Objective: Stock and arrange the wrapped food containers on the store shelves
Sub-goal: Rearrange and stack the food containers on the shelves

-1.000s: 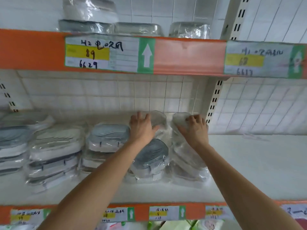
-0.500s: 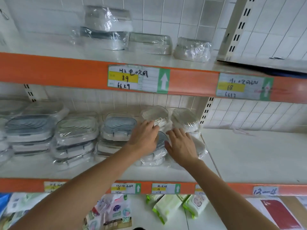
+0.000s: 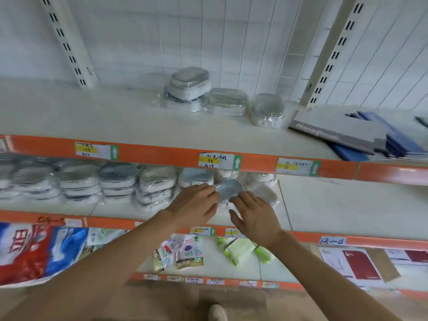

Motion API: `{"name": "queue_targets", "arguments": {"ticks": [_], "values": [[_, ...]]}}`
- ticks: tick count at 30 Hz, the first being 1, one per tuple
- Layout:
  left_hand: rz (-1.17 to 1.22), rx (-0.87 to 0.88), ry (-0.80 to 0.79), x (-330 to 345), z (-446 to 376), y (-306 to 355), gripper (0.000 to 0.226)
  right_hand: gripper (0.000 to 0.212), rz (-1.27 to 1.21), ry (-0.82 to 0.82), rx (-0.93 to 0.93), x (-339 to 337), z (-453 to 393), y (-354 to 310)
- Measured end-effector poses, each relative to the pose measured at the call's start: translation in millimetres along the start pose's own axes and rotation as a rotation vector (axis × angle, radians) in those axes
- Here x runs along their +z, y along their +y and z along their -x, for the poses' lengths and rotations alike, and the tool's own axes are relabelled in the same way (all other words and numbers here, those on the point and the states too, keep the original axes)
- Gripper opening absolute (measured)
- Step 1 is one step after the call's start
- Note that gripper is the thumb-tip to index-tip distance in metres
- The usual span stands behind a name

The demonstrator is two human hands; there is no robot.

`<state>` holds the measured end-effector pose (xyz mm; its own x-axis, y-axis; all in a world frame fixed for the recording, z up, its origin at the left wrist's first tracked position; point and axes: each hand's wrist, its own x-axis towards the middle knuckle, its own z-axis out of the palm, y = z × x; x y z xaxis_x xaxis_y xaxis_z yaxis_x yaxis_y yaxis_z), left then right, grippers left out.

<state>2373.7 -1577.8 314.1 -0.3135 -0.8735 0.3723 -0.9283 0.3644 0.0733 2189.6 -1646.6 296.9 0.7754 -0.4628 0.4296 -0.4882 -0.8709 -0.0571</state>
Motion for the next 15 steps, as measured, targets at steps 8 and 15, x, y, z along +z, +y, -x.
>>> {"name": "queue_targets", "arguments": {"ticks": [8, 15], "values": [[0.062, -0.074, 0.277, -73, -61, -13, 0.015, 0.013, -0.033, 0.163, -0.051, -69, -68, 6], [0.079, -0.376, 0.027, -59, -156, -79, 0.052, 0.02, -0.011, 0.221, 0.133, -82, -125, 68]]}}
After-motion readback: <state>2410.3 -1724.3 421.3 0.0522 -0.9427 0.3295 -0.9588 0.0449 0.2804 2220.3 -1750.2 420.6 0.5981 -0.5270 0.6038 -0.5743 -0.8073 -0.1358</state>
